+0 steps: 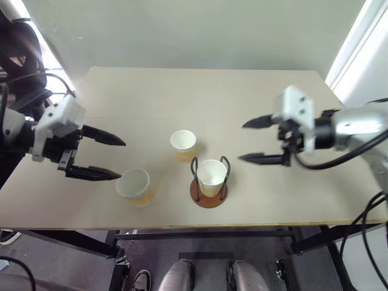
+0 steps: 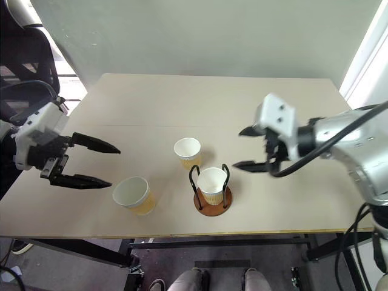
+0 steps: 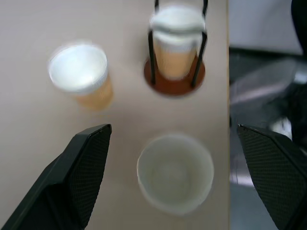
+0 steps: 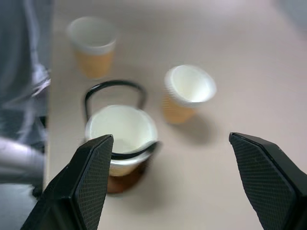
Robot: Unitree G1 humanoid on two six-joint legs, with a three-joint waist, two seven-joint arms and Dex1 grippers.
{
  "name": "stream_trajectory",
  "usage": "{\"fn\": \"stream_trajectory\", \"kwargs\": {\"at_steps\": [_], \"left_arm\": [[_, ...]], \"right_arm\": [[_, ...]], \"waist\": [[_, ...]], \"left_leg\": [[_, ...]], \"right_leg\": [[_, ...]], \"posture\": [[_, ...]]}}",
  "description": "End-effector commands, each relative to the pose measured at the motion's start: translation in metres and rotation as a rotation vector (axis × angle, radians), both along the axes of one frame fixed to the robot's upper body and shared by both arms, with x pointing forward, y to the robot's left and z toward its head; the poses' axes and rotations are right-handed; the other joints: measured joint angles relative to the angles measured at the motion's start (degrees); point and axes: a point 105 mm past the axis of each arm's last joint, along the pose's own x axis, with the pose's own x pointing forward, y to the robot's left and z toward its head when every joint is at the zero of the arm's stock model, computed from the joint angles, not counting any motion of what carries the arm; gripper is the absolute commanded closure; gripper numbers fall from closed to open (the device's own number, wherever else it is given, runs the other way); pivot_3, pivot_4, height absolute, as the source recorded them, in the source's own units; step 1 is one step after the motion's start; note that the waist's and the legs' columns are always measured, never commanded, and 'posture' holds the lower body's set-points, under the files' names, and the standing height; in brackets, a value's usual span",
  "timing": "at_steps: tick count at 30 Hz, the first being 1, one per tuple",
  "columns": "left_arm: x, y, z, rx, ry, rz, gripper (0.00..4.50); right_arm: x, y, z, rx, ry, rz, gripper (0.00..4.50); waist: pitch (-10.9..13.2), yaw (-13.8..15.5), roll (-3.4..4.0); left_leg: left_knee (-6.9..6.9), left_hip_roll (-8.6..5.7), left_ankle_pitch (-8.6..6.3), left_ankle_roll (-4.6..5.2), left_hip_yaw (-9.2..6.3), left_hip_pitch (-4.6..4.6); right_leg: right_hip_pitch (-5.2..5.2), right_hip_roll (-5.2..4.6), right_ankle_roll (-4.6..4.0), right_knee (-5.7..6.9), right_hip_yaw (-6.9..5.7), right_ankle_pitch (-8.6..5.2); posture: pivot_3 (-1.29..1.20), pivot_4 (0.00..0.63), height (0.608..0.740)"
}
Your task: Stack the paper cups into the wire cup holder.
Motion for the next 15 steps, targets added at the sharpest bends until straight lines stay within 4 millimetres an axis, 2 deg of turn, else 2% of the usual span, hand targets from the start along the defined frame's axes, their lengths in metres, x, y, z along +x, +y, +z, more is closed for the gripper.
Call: {"fn": "stream_trajectory", "kwargs": {"at_steps": [1, 4, 8, 15], "left_arm": [[-0.002, 0.004, -0.004, 0.059, 0.011, -0.039, 0.0], [-0.003, 0.001, -0.013, 0.069, 0.041, -0.063, 0.0], [-0.003, -0.004, -0.022, 0.084, 0.069, -0.094, 0.0], [-0.006, -0.009, -0.024, 0.081, 0.093, -0.129, 0.0]], "right_arm": [[-0.028, -0.009, 0.047, 0.134, -0.075, 0.1, 0.53], [-0.049, -0.017, 0.062, 0.209, -0.051, 0.168, 0.53], [-0.071, -0.018, 0.062, 0.242, -0.004, 0.243, 0.53], [-0.082, -0.012, 0.059, 0.267, 0.027, 0.278, 0.53]], "waist": [[0.0, -0.02, 0.0], [-0.01, -0.01, -0.03], [-0.01, -0.03, -0.03], [0.0, -0.07, -0.01]], "left_leg": [[-0.04, 0.0, -0.01, -0.02, 0.0, 0.0], [-0.14, 0.05, -0.02, -0.09, -0.02, 0.01], [-0.14, 0.08, -0.07, -0.19, 0.0, 0.02], [-0.14, 0.17, -0.06, -0.22, -0.01, 0.08]], "right_leg": [[-0.02, 0.0, -0.02, 0.0, 0.0, -0.02], [-0.04, 0.05, -0.07, 0.0, -0.03, -0.1], [-0.05, 0.08, -0.07, 0.01, -0.03, -0.21], [-0.04, 0.18, -0.06, 0.08, -0.02, -0.23]], "posture": [[0.0, 0.15, 0.74], [0.0, 0.15, 0.74], [0.0, 0.15, 0.74], [0.0, 0.15, 0.74]]}}
